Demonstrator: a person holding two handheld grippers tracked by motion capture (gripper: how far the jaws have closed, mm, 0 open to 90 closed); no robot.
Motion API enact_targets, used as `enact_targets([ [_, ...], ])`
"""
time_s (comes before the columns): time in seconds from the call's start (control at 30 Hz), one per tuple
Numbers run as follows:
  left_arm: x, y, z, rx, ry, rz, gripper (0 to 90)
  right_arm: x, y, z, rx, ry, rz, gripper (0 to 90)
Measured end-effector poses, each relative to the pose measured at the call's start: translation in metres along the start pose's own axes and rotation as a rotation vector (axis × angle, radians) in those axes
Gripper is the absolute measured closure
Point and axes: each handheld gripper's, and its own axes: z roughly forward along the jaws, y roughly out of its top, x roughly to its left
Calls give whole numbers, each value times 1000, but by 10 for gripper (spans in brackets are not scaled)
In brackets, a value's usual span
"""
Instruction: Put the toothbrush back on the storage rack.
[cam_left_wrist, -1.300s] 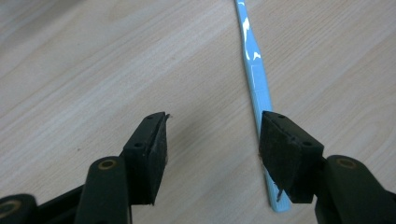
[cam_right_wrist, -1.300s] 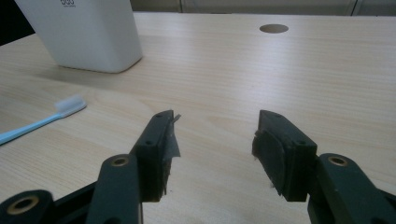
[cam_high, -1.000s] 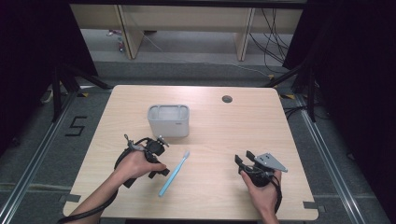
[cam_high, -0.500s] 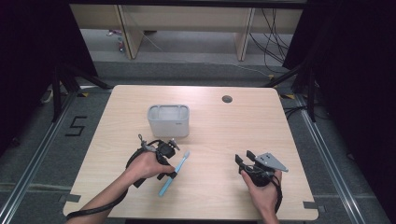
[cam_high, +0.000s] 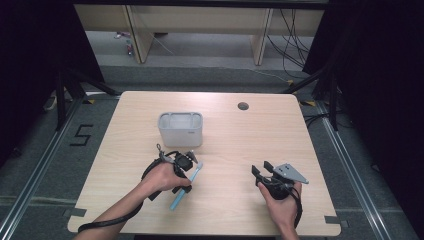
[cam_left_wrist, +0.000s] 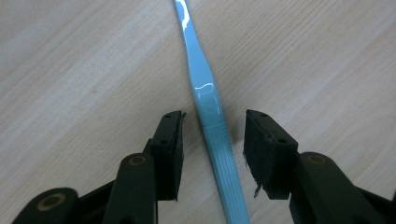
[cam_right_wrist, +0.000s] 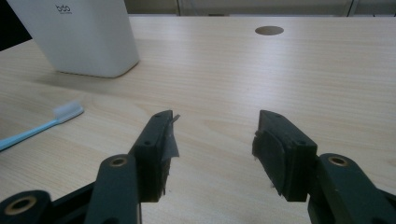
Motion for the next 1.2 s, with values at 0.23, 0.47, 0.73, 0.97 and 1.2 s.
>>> enact_targets([
  [0.23, -2, 4, -1, 34, 27, 26, 611, 0, 1, 0, -4, 0, 0, 470],
  [0.47, -4, 6, 1, 58, 46, 51, 633, 1, 1, -1, 5, 19, 28, 469],
  [0.73, -5, 9, 1, 91, 73, 112, 697, 1, 2, -1, 1, 18, 21, 467],
  [0.97, -5, 10, 1, 102, 98, 161, 773, 1, 1, 0, 3, 22, 28, 466],
  [1.2, -5, 9, 1, 113, 103, 191, 779, 1, 2, -1, -6, 16, 17, 467],
])
